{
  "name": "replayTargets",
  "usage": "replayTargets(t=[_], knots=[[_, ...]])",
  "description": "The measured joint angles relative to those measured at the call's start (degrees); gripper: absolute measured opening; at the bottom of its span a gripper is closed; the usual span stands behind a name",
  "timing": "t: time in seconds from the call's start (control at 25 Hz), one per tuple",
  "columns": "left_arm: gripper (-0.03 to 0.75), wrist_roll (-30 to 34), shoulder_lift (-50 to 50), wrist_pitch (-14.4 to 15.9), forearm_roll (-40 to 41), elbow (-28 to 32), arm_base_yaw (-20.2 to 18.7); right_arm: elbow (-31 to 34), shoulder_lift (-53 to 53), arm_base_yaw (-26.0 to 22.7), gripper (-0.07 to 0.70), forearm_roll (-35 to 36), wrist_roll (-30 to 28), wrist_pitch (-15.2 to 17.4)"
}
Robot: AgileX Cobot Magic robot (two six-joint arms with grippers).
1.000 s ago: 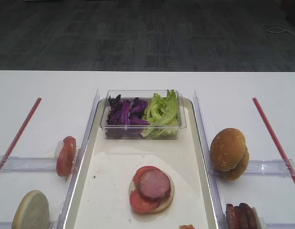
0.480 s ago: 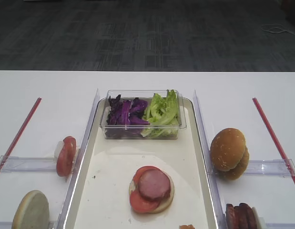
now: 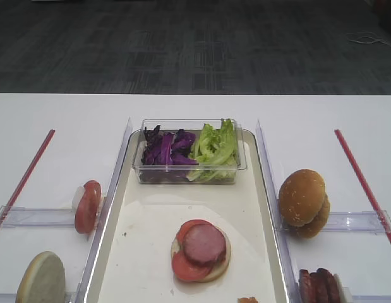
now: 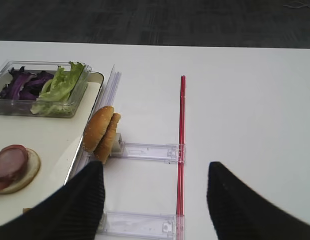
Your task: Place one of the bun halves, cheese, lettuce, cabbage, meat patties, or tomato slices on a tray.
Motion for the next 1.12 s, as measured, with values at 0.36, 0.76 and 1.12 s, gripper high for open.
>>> replayTargets(t=[0.36,0.76,1.12], knots=[[0.41,0.0,0.0,0.0,0.0,0.0,0.0,3.2,0.0,0.0,0.454,0.0,0.0,1.7],[0.41,0.0,0.0,0.0,0.0,0.0,0.0,7.0,0.0,0.0,0.454,0.0,2.1,-0.9],[0.41,-0.1,0.0,0.0,0.0,0.0,0.0,8.6,0.0,0.0,0.454,0.0,2.4,-1.3]])
